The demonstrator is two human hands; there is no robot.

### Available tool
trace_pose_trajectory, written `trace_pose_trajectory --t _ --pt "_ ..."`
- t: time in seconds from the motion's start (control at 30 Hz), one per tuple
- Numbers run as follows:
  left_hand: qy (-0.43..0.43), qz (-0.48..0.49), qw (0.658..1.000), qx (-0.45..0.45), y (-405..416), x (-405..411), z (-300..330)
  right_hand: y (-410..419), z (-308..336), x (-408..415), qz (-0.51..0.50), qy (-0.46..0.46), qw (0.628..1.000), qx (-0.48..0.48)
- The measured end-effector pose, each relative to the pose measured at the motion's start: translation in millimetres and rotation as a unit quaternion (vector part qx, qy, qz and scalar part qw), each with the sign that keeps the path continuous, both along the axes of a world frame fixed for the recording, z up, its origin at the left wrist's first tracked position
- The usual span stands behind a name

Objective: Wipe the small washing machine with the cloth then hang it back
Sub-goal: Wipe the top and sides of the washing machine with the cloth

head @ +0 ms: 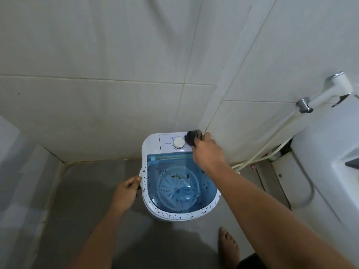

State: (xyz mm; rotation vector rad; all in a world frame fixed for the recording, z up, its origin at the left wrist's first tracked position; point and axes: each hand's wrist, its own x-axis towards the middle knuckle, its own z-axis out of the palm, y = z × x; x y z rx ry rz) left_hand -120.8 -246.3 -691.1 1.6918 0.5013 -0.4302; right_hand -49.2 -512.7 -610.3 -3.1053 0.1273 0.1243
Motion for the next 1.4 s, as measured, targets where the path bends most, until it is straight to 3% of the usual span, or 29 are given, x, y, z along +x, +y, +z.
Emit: trace_pose_trajectory --t 0.17,0.5,0.8,1.0,1.07,1.2,1.27,1.4 --pt "0.005 -0.005 1.0 0.01 -0.3 0.8 0.6 -4.0 4.9 33.7 -0.06 0.017 0.997 0.043" --pt "0.009 0.008 1.0 -0.011 -1.2 -1.4 -0.2 -30.2 -30.6 -52.6 0.074 -0.069 0.995 0.013" --pt "0.009 0.002 1.0 0.011 -2.6 -1.5 8.9 -22.0 -20.2 9.6 -0.024 -0.075 0.996 0.03" --pt "0.008 0.002 1.0 -0.003 -2.2 -0.7 10.8 -43.8 -42.1 -10.0 0.15 -0.124 0.981 -0.027" --pt "0.014 -0.001 1.0 -0.004 -1.3 0.6 10.4 -52.0 -40.2 -6.6 0.098 -0.12 0.988 -0.021" --pt "0.022 -0.002 1.0 -0.008 -0.4 -0.2 10.5 -30.5 -32.4 1.6 -0.083 -0.08 0.989 0.092" --pt "0.021 -0.005 1.0 -0.009 -0.4 -1.5 11.7 -18.7 -29.0 -3.4 -0.104 -0.072 0.985 0.118" --pt "0.017 0.001 1.0 -0.02 -0.6 -2.1 12.8 -15.2 -40.6 -41.2 0.084 -0.097 0.991 0.027"
